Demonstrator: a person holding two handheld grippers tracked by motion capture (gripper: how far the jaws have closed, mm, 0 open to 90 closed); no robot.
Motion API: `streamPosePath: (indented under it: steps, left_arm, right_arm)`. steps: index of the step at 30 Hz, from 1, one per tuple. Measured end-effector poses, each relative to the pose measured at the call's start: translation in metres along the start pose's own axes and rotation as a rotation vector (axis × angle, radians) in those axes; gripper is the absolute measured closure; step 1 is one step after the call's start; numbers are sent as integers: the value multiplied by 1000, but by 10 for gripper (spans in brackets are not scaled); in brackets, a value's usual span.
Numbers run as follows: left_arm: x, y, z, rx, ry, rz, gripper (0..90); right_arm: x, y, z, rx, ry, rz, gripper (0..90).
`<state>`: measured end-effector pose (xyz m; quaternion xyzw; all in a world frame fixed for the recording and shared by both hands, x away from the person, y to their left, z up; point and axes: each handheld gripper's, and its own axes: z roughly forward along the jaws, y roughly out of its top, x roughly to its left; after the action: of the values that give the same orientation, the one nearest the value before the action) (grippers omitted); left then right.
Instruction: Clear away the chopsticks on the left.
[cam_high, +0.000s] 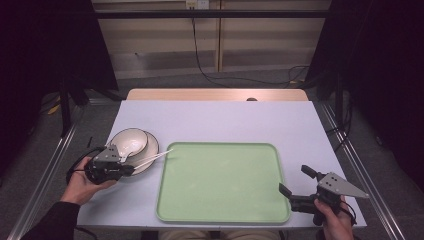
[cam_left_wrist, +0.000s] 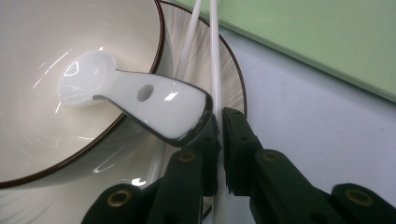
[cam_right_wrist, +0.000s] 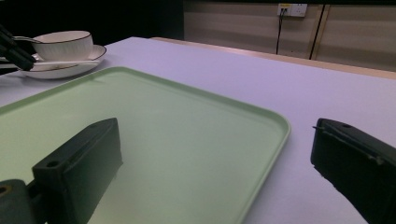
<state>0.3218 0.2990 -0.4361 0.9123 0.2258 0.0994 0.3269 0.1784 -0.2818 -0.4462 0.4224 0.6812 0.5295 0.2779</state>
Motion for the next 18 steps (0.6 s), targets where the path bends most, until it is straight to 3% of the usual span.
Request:
streamPosePath:
  steps: [4, 9, 18]
  left_arm:
    - [-4, 2, -2, -10, -15, -30, 852]
    - [-7, 4, -5, -44, 10, -81, 852]
    - [-19, 8, -9, -87, 3, -150, 852]
  right_arm:
    - [0, 0, 0, -1, -3, -2, 14]
    - [0, 0, 0, -3, -2, -1, 14]
    - [0, 0, -1, -3, 0, 0, 14]
